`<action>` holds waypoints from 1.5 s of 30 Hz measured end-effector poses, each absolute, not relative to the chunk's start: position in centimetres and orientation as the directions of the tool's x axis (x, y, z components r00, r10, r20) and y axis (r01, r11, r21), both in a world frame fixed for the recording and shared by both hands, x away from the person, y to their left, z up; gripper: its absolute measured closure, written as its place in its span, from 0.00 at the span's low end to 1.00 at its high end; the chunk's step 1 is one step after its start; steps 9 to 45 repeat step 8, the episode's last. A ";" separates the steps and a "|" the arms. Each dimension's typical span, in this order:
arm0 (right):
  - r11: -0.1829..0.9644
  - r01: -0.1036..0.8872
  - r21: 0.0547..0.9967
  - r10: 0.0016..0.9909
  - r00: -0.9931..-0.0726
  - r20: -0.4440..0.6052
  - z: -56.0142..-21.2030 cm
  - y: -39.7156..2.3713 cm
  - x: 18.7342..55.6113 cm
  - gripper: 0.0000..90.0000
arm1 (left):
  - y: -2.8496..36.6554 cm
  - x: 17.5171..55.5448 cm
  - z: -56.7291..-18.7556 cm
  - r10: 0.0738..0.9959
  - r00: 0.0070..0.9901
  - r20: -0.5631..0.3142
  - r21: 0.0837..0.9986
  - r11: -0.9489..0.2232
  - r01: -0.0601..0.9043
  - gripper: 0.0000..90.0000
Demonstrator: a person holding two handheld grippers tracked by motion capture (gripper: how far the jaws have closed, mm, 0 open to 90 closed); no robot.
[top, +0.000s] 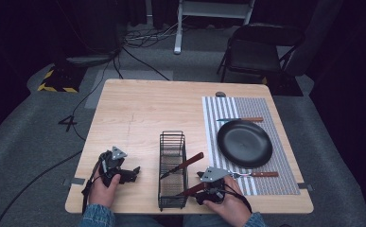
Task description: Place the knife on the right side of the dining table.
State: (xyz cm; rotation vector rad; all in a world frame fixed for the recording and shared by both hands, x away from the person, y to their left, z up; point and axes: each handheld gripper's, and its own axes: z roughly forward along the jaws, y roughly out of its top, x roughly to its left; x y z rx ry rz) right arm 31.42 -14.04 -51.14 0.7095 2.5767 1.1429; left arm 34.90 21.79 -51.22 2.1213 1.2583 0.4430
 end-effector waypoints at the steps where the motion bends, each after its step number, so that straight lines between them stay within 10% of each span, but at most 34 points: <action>1: 0.577 0.339 0.743 0.524 -0.852 -0.019 -51.2 -14.0 31.5 0.23 | 21.8 34.9 -51.2 0.871 0.490 -0.027 0.662 -0.352 0.662 0.00; 45: 0.579 0.340 0.741 0.521 -0.854 -0.015 -51.2 -13.9 31.5 0.22 | 21.8 34.9 -51.2 0.872 0.489 -0.027 0.663 -0.351 0.662 0.00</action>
